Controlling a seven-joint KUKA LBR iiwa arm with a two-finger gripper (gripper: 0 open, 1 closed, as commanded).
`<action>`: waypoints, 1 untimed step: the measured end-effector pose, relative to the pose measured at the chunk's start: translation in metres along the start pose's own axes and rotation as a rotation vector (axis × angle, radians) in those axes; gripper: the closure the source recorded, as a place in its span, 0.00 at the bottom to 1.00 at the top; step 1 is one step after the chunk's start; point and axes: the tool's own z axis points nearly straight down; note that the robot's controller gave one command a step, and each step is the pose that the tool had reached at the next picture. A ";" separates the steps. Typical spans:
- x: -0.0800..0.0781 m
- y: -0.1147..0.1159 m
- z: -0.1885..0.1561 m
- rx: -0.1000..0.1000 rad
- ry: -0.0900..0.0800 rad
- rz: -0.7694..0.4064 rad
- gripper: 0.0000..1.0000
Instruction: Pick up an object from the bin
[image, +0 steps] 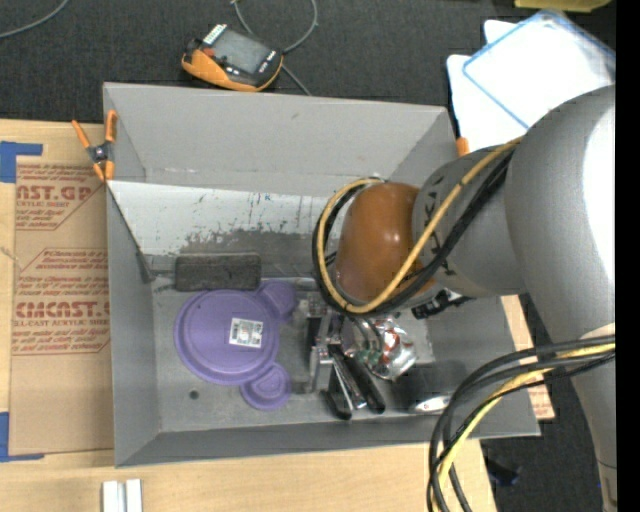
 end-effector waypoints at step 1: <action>-0.002 0.019 0.002 -0.005 -0.012 0.179 0.00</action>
Offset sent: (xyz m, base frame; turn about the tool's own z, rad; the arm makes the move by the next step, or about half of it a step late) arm 0.0205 0.0005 -0.0023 0.0249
